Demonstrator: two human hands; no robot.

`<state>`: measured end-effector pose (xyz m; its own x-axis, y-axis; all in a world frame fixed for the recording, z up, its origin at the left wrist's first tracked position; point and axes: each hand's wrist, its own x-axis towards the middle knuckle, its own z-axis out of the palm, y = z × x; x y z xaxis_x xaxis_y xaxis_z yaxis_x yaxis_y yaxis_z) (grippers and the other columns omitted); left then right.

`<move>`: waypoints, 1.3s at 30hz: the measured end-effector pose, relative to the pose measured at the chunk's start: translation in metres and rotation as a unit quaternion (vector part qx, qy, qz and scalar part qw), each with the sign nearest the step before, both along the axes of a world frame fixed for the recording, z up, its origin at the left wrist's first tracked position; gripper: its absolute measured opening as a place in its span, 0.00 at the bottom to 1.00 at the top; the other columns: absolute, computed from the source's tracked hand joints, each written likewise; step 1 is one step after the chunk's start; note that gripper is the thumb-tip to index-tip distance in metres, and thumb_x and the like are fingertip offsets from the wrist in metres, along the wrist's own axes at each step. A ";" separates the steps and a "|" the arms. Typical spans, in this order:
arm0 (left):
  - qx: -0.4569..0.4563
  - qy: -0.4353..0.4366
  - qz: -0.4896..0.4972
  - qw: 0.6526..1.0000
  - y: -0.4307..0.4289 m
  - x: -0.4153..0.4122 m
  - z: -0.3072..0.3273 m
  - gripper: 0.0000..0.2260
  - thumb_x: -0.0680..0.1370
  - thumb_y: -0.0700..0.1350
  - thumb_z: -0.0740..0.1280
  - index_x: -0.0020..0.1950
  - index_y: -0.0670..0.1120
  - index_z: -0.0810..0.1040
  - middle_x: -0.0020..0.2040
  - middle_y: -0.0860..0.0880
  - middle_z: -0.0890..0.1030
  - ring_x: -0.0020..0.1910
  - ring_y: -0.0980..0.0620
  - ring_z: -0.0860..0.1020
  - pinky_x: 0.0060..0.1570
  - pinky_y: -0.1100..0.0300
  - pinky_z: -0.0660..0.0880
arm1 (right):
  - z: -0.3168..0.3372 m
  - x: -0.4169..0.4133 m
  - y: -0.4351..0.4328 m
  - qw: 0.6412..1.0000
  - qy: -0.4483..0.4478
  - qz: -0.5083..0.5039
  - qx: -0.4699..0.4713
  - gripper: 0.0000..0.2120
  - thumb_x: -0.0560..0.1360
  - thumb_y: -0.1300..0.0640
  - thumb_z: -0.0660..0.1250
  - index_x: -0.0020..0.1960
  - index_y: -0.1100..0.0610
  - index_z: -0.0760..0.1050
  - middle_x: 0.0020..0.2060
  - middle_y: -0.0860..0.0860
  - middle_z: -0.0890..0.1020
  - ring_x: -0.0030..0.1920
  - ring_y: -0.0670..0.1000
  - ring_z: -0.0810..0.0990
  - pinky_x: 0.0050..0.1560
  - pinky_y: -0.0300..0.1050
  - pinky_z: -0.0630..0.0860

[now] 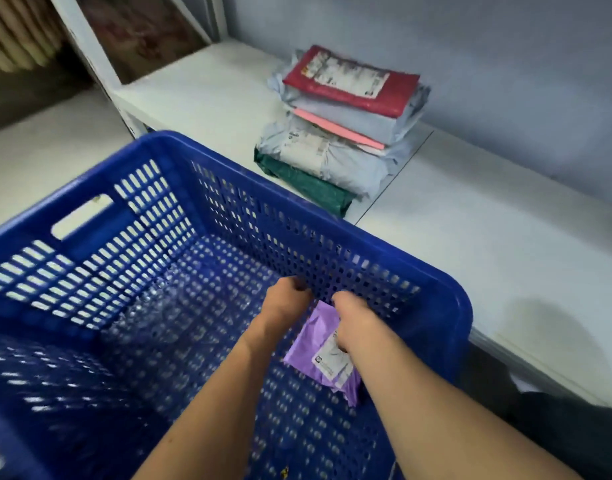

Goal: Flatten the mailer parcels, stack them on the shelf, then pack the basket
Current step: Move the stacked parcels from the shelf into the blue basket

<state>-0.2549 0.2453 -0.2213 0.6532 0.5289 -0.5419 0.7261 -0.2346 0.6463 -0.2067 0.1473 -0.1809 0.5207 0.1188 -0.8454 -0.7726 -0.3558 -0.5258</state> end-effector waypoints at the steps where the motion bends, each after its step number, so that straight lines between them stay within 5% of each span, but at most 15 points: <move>1: 0.016 -0.010 0.002 1.000 0.005 -0.003 0.017 0.08 0.78 0.44 0.65 0.53 0.43 0.82 0.47 0.44 0.81 0.46 0.46 0.77 0.44 0.60 0.69 | 0.014 -0.001 0.002 0.999 -0.005 0.030 0.019 0.18 0.82 0.63 0.54 0.72 0.65 0.65 0.69 0.60 0.71 0.45 0.52 0.71 0.37 0.43 0.68; 6: 0.057 -0.097 0.048 0.993 0.015 -0.010 0.102 0.10 0.78 0.43 0.65 0.56 0.42 0.81 0.47 0.45 0.82 0.45 0.48 0.78 0.45 0.56 0.73 | 0.084 0.004 0.015 0.992 -0.085 0.067 0.070 0.19 0.81 0.60 0.57 0.71 0.64 0.65 0.61 0.57 0.75 0.54 0.56 0.74 0.49 0.48 0.70; 9: 0.052 -0.144 0.063 0.986 0.015 -0.010 0.134 0.09 0.78 0.43 0.66 0.55 0.44 0.82 0.46 0.45 0.83 0.42 0.49 0.77 0.44 0.54 0.74 | 0.111 0.004 0.015 0.985 -0.137 0.072 0.072 0.14 0.78 0.57 0.62 0.63 0.59 0.72 0.48 0.55 0.76 0.42 0.55 0.73 0.37 0.45 0.69; 12: 0.036 -0.186 0.079 0.979 0.014 -0.008 0.165 0.08 0.78 0.45 0.66 0.55 0.46 0.81 0.48 0.45 0.83 0.40 0.50 0.76 0.43 0.55 0.73 | 0.138 0.011 0.008 0.977 -0.187 0.075 0.072 0.13 0.74 0.57 0.64 0.56 0.61 0.75 0.47 0.59 0.79 0.41 0.55 0.73 0.38 0.47 0.69; 17: 0.004 -0.232 0.115 0.966 0.023 0.011 0.192 0.13 0.78 0.47 0.67 0.60 0.45 0.80 0.52 0.44 0.83 0.47 0.47 0.79 0.52 0.53 0.77 | 0.167 0.048 -0.009 0.963 -0.254 0.072 0.051 0.18 0.75 0.58 0.62 0.64 0.61 0.71 0.53 0.57 0.78 0.47 0.54 0.75 0.52 0.49 0.77; 20: -0.026 -0.245 0.134 0.960 0.030 0.028 0.202 0.07 0.78 0.47 0.67 0.54 0.46 0.81 0.52 0.44 0.82 0.54 0.44 0.80 0.60 0.47 0.76 | 0.168 0.069 -0.008 0.960 -0.268 0.076 0.042 0.23 0.72 0.58 0.62 0.66 0.61 0.70 0.49 0.55 0.75 0.43 0.55 0.72 0.36 0.44 0.72; 23: -0.023 -0.243 0.154 0.957 0.044 0.053 0.201 0.11 0.77 0.47 0.68 0.57 0.45 0.80 0.55 0.44 0.82 0.59 0.42 0.78 0.63 0.44 0.74 | 0.158 0.095 0.003 0.956 -0.282 0.066 0.034 0.16 0.73 0.57 0.62 0.59 0.59 0.73 0.44 0.55 0.74 0.38 0.54 0.72 0.31 0.42 0.67; 28: 0.017 -0.261 0.172 0.950 0.075 0.102 0.195 0.11 0.79 0.49 0.67 0.58 0.46 0.80 0.54 0.47 0.81 0.55 0.46 0.78 0.61 0.48 0.75 | 0.147 0.155 0.026 0.932 -0.362 0.021 -0.014 0.15 0.78 0.51 0.62 0.58 0.60 0.75 0.51 0.56 0.81 0.46 0.56 0.79 0.38 0.42 0.73; 34: 0.044 -0.277 0.242 0.929 0.107 0.156 0.185 0.17 0.78 0.52 0.67 0.62 0.44 0.77 0.51 0.45 0.81 0.47 0.47 0.78 0.48 0.53 0.77 | 0.142 0.219 0.047 0.911 -0.404 -0.012 -0.078 0.30 0.75 0.38 0.65 0.65 0.60 0.69 0.60 0.58 0.77 0.57 0.60 0.78 0.56 0.53 0.78; 39: -0.003 -0.289 0.297 0.910 0.131 0.193 0.190 0.14 0.75 0.47 0.70 0.57 0.43 0.75 0.52 0.44 0.80 0.48 0.46 0.81 0.50 0.51 0.81 | 0.130 0.240 0.055 0.920 -0.388 -0.009 -0.057 0.14 0.76 0.46 0.69 0.50 0.57 0.73 0.52 0.56 0.82 0.43 0.54 0.79 0.42 0.44 0.77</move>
